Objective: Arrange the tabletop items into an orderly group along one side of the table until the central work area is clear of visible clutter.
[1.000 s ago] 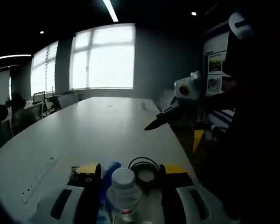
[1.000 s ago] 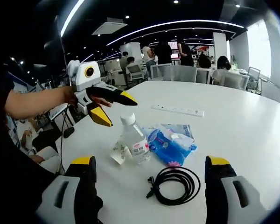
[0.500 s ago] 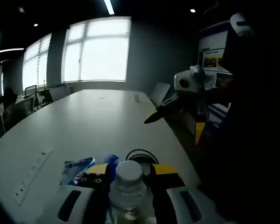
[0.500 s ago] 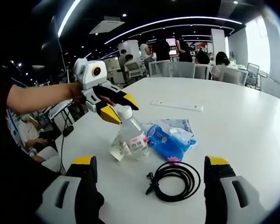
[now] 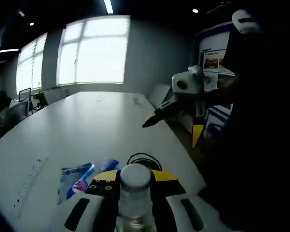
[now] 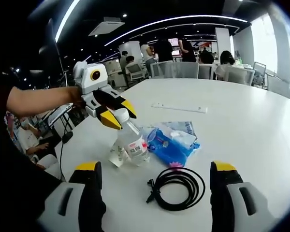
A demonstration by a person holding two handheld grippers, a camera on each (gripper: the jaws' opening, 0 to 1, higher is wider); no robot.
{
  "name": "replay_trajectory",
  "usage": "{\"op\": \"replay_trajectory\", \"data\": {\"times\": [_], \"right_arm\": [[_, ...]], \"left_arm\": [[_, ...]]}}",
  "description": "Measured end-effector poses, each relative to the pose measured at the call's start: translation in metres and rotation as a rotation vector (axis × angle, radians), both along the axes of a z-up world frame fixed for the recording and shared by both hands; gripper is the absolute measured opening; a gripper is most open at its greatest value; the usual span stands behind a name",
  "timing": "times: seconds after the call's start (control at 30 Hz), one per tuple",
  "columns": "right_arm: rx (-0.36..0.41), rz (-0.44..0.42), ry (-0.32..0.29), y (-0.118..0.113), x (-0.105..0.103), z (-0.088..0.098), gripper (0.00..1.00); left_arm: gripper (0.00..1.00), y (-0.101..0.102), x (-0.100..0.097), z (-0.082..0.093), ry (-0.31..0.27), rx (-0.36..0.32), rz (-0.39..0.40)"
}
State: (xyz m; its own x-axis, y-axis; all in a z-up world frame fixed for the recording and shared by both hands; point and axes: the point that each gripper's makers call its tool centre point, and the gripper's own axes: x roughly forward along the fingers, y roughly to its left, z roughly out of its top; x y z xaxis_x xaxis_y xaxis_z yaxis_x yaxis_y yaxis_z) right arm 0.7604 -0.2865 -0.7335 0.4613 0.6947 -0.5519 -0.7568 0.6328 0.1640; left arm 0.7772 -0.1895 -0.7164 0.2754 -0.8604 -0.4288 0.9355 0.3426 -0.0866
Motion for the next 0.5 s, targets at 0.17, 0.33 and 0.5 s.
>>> {"op": "replay_trajectory", "data": {"times": [0.17, 0.33, 0.5], "right_arm": [[-0.001, 0.001, 0.002, 0.001, 0.004, -0.002, 0.88], [0.003, -0.007, 0.001, -0.001, 0.008, -0.002, 0.88], [0.011, -0.016, 0.000, -0.002, 0.009, -0.001, 0.88]], "left_arm": [[0.21, 0.001, 0.006, 0.000, 0.012, -0.009, 0.028], [0.20, 0.003, 0.010, -0.001, 0.039, -0.005, 0.045], [0.20, -0.002, 0.011, 0.000, 0.055, -0.018, 0.049]]}}
